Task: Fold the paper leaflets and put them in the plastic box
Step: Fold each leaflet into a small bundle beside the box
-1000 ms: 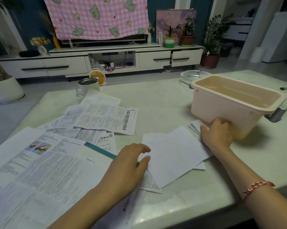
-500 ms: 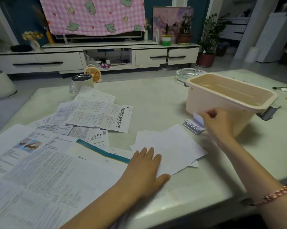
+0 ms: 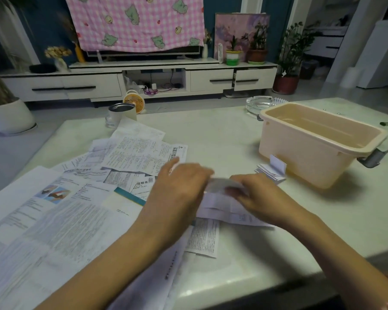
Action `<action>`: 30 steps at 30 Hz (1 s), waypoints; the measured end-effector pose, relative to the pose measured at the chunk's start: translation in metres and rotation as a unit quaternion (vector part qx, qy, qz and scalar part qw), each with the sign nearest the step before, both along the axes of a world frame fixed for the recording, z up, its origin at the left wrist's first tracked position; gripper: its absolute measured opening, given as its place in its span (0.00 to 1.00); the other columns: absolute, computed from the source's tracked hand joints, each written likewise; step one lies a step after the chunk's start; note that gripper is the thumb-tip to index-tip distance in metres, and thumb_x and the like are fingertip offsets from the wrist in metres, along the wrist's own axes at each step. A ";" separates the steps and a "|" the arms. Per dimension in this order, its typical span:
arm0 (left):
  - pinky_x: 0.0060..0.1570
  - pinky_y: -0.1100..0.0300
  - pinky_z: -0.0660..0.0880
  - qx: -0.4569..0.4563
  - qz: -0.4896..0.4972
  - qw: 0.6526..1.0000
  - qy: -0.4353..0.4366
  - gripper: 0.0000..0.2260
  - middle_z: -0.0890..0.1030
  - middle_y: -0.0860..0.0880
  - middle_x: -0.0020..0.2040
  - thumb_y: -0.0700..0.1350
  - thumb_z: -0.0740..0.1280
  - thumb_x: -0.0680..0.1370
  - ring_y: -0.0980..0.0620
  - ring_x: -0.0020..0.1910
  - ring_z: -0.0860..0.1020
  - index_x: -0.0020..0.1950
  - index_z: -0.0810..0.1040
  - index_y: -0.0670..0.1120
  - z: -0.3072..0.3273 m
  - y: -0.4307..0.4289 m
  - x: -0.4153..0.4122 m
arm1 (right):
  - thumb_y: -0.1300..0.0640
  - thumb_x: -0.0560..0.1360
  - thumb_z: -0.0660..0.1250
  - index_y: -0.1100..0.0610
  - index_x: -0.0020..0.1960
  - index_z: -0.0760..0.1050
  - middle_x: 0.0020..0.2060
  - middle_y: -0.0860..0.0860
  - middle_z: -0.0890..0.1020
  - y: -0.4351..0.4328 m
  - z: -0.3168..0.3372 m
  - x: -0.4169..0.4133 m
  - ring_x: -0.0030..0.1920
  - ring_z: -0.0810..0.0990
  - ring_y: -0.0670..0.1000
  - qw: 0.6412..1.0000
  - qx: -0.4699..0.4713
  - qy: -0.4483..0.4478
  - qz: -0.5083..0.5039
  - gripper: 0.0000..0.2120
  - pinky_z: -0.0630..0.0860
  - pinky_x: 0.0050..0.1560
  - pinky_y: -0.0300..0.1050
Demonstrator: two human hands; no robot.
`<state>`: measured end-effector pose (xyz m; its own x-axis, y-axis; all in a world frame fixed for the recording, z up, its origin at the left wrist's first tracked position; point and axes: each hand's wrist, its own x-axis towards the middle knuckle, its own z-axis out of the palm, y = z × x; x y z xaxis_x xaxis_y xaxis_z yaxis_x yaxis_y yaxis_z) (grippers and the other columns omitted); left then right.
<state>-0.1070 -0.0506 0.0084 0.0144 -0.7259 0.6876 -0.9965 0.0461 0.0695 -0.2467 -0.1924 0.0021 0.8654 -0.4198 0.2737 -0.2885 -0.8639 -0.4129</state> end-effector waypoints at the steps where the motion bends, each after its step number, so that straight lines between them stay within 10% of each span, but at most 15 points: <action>1: 0.60 0.51 0.71 -0.019 0.003 0.998 0.056 0.17 0.80 0.46 0.54 0.40 0.67 0.73 0.50 0.55 0.76 0.61 0.74 0.43 0.002 0.007 0.005 | 0.61 0.76 0.64 0.51 0.35 0.71 0.28 0.44 0.73 0.001 0.002 0.001 0.32 0.70 0.46 0.999 -0.009 -0.045 -0.017 0.12 0.66 0.38 0.46; 4: 0.64 0.63 0.64 -0.016 0.048 0.963 0.266 0.25 0.68 0.57 0.65 0.51 0.65 0.77 0.59 0.64 0.67 0.71 0.61 0.53 0.014 0.028 0.014 | 0.63 0.74 0.67 0.55 0.39 0.76 0.30 0.43 0.79 0.007 0.018 0.001 0.33 0.75 0.42 0.960 0.143 -0.239 -0.039 0.07 0.69 0.38 0.37; 6: 0.61 0.64 0.65 0.008 0.071 0.925 0.373 0.29 0.68 0.62 0.64 0.57 0.66 0.71 0.63 0.60 0.70 0.70 0.61 0.56 0.016 0.038 0.020 | 0.62 0.70 0.70 0.59 0.44 0.79 0.35 0.46 0.84 0.015 0.028 0.004 0.36 0.81 0.46 0.865 0.383 -0.325 -0.018 0.03 0.78 0.37 0.40; 11: 0.46 0.60 0.79 0.119 -0.045 0.734 0.667 0.40 0.83 0.49 0.54 0.70 0.74 0.53 0.52 0.51 0.82 0.59 0.77 0.52 0.005 0.057 0.036 | 0.64 0.69 0.69 0.62 0.46 0.80 0.40 0.55 0.84 0.041 0.015 0.021 0.37 0.82 0.51 0.808 0.558 -0.189 -0.023 0.06 0.81 0.42 0.43; 17: 0.40 0.57 0.81 0.130 -0.008 0.702 0.701 0.11 0.85 0.46 0.47 0.48 0.69 0.73 0.47 0.45 0.84 0.54 0.80 0.45 -0.006 0.072 0.037 | 0.63 0.76 0.63 0.63 0.57 0.77 0.50 0.58 0.84 0.065 0.003 0.038 0.49 0.83 0.56 0.762 0.641 -0.096 0.006 0.11 0.80 0.51 0.47; 25: 0.44 0.53 0.80 0.099 0.038 0.675 0.730 0.08 0.85 0.44 0.45 0.39 0.62 0.78 0.45 0.44 0.83 0.52 0.80 0.45 -0.011 0.083 0.045 | 0.67 0.76 0.61 0.60 0.52 0.79 0.48 0.56 0.84 0.070 0.001 0.054 0.46 0.83 0.54 0.750 0.657 -0.073 -0.006 0.10 0.80 0.48 0.44; 30: 0.23 0.66 0.73 0.021 0.037 0.566 0.823 0.14 0.82 0.44 0.33 0.32 0.55 0.76 0.52 0.27 0.79 0.38 0.80 0.39 -0.013 0.092 0.053 | 0.72 0.71 0.61 0.60 0.35 0.77 0.32 0.53 0.80 0.073 0.008 0.061 0.30 0.77 0.48 0.799 0.599 -0.044 0.029 0.12 0.73 0.29 0.34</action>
<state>-0.0541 0.0418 -0.0047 0.6421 -0.6971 -0.3190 0.4210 -0.0272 0.9067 -0.1859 -0.1196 0.0105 0.8928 -0.3855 -0.2330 -0.1867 0.1542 -0.9702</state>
